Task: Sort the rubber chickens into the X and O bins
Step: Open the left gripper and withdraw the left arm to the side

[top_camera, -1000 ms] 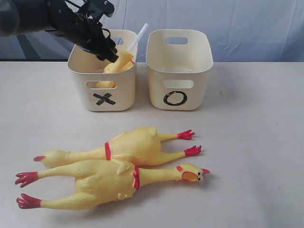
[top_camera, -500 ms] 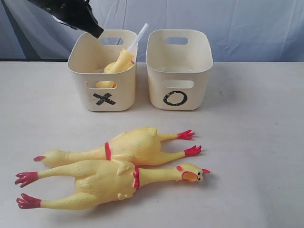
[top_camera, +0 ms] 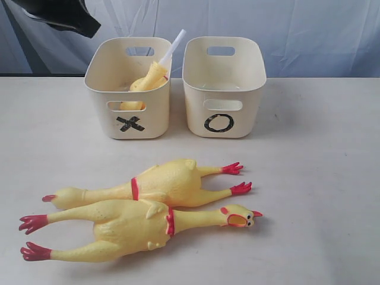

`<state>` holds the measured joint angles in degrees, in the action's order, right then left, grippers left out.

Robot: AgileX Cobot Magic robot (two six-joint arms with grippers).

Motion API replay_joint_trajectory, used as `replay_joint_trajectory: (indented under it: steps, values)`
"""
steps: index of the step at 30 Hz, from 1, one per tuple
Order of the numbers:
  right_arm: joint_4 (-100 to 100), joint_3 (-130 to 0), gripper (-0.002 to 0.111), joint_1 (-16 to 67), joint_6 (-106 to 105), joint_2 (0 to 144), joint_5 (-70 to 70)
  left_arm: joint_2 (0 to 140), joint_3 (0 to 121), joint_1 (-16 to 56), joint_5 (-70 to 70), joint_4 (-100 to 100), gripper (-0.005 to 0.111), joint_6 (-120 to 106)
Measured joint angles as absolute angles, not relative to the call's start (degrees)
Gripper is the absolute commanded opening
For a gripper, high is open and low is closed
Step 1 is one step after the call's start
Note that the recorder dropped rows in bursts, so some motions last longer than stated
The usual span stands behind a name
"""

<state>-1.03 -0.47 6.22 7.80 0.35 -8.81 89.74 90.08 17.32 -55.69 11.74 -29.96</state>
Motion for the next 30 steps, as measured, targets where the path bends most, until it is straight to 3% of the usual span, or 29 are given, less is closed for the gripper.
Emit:
replay_joint_trajectory:
  steps: [19,30]
  values:
    - [-1.03,-0.47,0.000,6.22,7.80,0.35,-8.35,58.06,67.35,17.32,-51.27,13.41,0.003,-29.39]
    - [-14.17,-0.47,0.000,6.22,7.80,0.35,7.44,27.99,45.35,17.32,-48.67,16.23,0.003,-29.39]
